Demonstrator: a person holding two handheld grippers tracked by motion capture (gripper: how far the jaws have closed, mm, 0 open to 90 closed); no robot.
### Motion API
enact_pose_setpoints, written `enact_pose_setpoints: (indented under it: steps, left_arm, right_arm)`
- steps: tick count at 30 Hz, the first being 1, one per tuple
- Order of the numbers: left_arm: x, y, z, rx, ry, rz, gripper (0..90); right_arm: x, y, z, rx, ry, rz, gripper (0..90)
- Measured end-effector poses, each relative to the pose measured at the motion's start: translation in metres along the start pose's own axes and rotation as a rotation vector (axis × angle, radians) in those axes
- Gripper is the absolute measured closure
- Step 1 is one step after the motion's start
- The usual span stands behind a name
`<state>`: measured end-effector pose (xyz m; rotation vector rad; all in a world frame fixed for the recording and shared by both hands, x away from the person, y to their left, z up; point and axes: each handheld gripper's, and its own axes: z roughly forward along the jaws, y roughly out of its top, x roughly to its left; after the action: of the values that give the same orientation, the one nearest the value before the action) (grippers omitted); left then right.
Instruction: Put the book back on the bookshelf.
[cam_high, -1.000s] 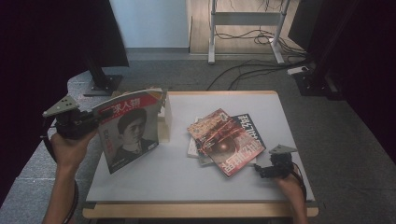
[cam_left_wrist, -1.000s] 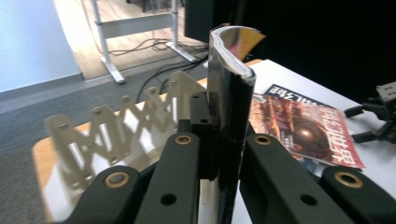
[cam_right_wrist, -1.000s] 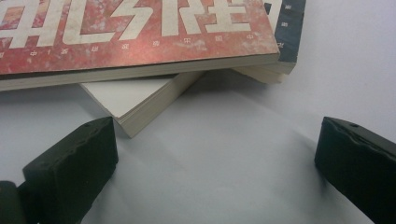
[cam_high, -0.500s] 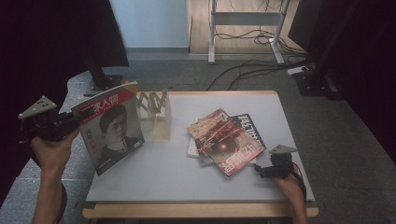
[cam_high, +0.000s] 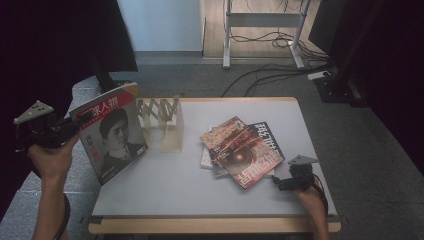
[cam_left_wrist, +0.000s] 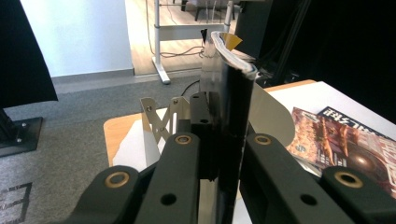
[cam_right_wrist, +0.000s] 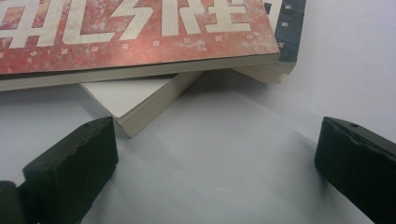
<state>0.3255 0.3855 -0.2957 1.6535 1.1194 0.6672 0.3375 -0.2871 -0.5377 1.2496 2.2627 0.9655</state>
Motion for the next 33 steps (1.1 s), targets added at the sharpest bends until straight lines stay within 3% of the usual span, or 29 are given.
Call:
enact_pose_setpoints:
  steps: [19,24,33]
  left_arm:
    - [-0.007,0.007,0.04,-0.024,0.037,0.015,86.9]
    - [-0.006,0.003,0.057,-0.041,0.052,0.002,86.8]
    - [-0.006,-0.007,0.068,-0.086,0.046,0.005,86.8]
  right_arm:
    - [0.0,0.0,0.0,0.0,0.001,0.001,0.0]
    - [0.0,0.0,0.0,0.0,0.001,0.001,0.0]
    - [0.0,0.0,0.0,-0.001,0.001,0.001,0.0]
